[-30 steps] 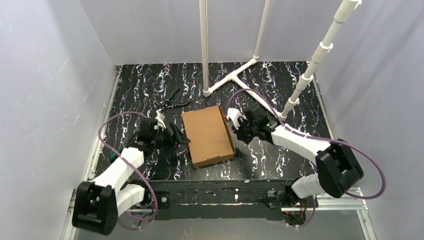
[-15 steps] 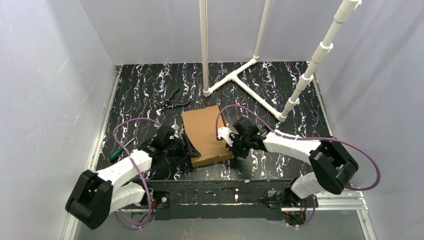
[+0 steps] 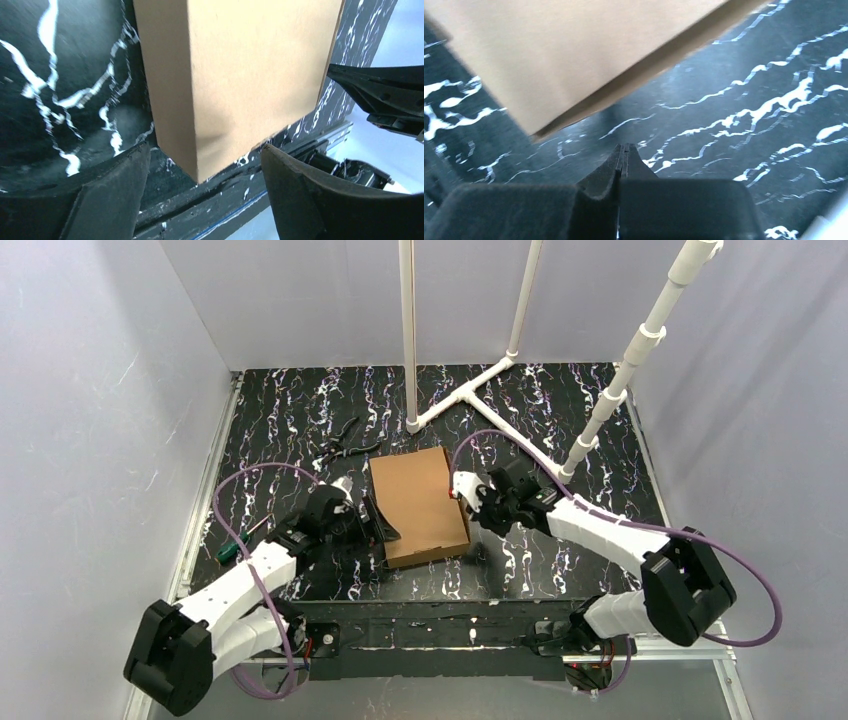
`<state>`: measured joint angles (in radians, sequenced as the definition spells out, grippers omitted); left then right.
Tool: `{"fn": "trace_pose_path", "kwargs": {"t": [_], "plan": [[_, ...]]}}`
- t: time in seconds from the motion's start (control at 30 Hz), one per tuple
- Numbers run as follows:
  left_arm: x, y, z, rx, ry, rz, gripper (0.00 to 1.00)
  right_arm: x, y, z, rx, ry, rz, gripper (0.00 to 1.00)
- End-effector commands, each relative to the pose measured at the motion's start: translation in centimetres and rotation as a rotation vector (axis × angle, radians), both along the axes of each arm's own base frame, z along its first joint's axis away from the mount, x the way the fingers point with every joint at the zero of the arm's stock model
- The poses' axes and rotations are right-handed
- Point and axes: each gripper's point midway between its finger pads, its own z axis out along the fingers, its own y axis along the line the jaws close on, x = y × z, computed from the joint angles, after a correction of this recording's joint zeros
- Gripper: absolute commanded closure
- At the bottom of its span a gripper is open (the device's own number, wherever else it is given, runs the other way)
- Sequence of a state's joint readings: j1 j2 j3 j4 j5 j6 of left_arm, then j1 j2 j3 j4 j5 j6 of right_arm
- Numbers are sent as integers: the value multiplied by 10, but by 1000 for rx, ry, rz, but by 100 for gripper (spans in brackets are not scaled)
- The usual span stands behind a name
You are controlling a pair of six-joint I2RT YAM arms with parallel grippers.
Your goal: Fold the paper box
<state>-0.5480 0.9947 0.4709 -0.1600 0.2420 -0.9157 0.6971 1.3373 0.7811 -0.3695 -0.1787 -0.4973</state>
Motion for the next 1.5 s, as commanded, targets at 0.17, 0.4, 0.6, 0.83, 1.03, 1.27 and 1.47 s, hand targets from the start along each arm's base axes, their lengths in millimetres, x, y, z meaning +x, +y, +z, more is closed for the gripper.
{"fn": "trace_pose_path", "kwargs": {"t": [0.17,0.4,0.6,0.83,1.03,1.27,1.47], "plan": [[82,8,22,-24,-94,2,18,105,47,-10,-1,-80,-223,99],[98,-21,4,-93,-16,-100,25,110,90,-16,90,5,-197,99],[90,-15,-13,-19,42,-111,28,134,66,-15,0,-98,-291,99],[107,14,-2,1,0,-12,22,191,48,-3,-23,-181,-369,99],[139,8,0,-25,10,-22,21,230,85,-9,19,-152,-382,99],[144,-10,-4,-92,37,-66,22,191,126,-12,90,-96,-314,99],[128,16,-10,49,60,-29,22,202,71,1,-15,-212,-436,99]]}}
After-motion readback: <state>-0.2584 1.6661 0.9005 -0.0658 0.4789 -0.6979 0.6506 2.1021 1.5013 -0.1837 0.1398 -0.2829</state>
